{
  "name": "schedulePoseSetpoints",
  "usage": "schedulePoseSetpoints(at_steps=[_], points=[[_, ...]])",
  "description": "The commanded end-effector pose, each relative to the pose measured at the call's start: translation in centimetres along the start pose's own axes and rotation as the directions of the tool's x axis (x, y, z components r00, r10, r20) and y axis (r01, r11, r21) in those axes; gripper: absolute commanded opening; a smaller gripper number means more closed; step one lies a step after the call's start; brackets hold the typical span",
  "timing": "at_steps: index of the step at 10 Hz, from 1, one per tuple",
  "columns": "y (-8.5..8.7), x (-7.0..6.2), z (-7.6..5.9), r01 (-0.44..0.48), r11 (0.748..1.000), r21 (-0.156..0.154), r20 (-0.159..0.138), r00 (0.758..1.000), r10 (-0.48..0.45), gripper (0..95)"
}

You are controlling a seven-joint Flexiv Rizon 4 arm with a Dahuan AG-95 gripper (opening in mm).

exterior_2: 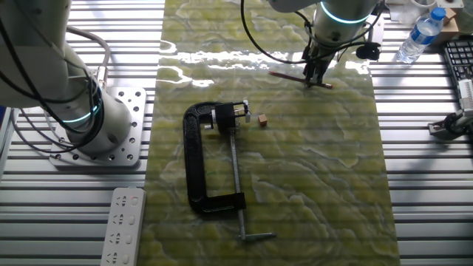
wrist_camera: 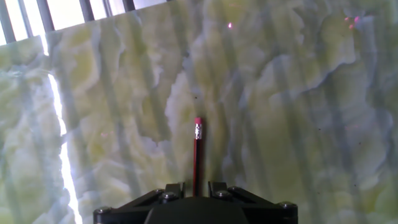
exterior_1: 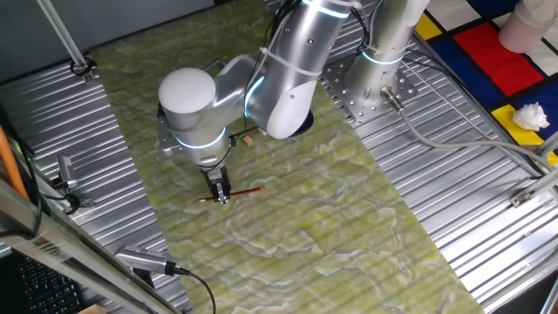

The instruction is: Insert the pencil into the pencil sharpener

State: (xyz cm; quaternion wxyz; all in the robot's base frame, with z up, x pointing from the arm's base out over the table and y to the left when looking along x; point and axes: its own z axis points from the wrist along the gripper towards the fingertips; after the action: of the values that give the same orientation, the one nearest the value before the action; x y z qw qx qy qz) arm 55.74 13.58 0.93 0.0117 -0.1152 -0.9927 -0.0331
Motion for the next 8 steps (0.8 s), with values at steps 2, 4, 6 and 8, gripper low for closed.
schedulePoseSetpoints(at_steps=[2,4,6,8], points=[[-0.05,0.05,-0.01,0.0,1.0,0.001,0.002,1.0,0.0,0.0],[-0.06,0.06,0.09,0.005,1.0,0.002,0.003,1.0,-0.005,0.0],[-0.05,0.06,0.15,0.012,1.0,0.004,0.003,1.0,-0.012,0.0],[-0.01,-0.03,0.06,0.031,1.0,0.003,-0.012,0.999,-0.031,0.0]])
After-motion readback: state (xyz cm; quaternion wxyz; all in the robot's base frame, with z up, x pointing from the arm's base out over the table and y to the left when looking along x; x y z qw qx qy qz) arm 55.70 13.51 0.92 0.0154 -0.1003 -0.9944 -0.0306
